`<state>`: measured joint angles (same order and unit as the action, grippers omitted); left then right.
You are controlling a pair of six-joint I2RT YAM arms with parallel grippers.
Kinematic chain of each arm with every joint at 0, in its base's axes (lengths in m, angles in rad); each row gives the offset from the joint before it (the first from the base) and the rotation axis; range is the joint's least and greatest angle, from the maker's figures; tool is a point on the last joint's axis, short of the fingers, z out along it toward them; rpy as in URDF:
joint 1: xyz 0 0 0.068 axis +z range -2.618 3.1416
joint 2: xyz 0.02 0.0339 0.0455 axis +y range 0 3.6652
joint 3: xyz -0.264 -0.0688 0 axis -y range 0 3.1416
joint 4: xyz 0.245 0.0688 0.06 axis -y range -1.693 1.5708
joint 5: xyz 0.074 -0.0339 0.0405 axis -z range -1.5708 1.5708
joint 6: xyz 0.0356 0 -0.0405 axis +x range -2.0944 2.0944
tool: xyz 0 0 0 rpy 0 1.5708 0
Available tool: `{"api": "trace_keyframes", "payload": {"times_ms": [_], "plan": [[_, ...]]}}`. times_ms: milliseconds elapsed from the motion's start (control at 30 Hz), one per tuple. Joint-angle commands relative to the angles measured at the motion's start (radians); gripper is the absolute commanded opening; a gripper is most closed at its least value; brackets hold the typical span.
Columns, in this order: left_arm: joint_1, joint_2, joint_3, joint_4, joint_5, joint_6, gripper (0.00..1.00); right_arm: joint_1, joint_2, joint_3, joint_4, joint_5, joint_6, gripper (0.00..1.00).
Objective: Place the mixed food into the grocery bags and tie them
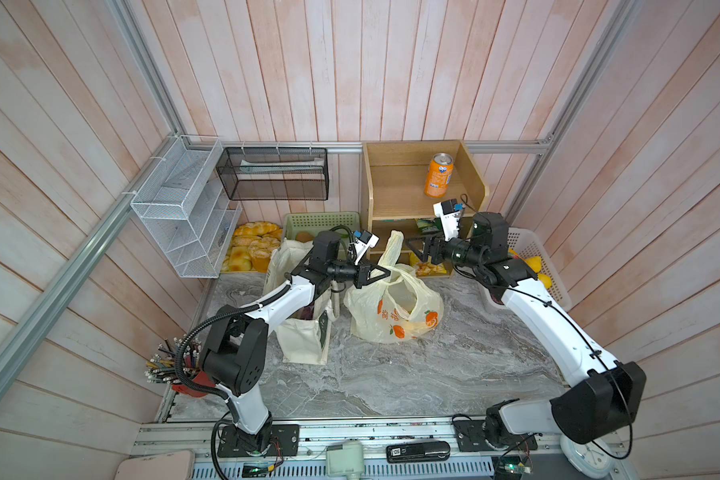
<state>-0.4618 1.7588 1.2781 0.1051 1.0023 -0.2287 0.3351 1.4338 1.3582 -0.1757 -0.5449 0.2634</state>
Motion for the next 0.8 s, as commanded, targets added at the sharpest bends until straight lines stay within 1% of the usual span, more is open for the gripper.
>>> {"api": "trace_keyframes", "payload": {"times_ms": [0, 100, 367, 433, 533, 567, 600, 667, 700, 733, 767], "plan": [[-0.01, -0.027, -0.001, 0.011, -0.008, 0.018, 0.0, 0.0, 0.07, 0.055, 0.03, -0.066, 0.081, 0.73], [-0.012, -0.027, 0.002, 0.01, -0.007, 0.02, 0.0, -0.001, 0.111, 0.061, 0.073, -0.105, 0.117, 0.73], [-0.021, -0.025, 0.008, 0.008, 0.0, 0.02, 0.0, 0.0, 0.174, 0.076, 0.148, -0.144, 0.176, 0.73], [-0.023, -0.023, 0.01, 0.008, 0.001, 0.019, 0.0, 0.001, 0.193, 0.085, 0.157, -0.165, 0.189, 0.71], [-0.024, -0.021, 0.015, 0.008, 0.003, 0.019, 0.0, 0.001, 0.218, 0.091, 0.176, -0.196, 0.206, 0.65], [-0.027, -0.021, 0.016, 0.008, 0.003, 0.018, 0.0, 0.002, 0.223, 0.09, 0.185, -0.206, 0.212, 0.6], [-0.026, -0.021, 0.016, 0.009, 0.003, 0.018, 0.0, 0.001, 0.227, 0.088, 0.191, -0.216, 0.218, 0.52], [-0.028, -0.021, 0.016, 0.01, 0.002, 0.013, 0.0, 0.0, 0.225, 0.083, 0.203, -0.224, 0.223, 0.3], [-0.028, -0.019, 0.017, 0.013, 0.002, 0.009, 0.0, -0.002, 0.218, 0.079, 0.207, -0.224, 0.224, 0.2], [-0.027, -0.019, 0.017, 0.014, 0.0, 0.004, 0.0, -0.006, 0.208, 0.074, 0.214, -0.225, 0.227, 0.08], [-0.024, -0.017, 0.015, 0.018, -0.002, -0.003, 0.0, -0.012, 0.194, 0.066, 0.221, -0.225, 0.231, 0.0]]}}
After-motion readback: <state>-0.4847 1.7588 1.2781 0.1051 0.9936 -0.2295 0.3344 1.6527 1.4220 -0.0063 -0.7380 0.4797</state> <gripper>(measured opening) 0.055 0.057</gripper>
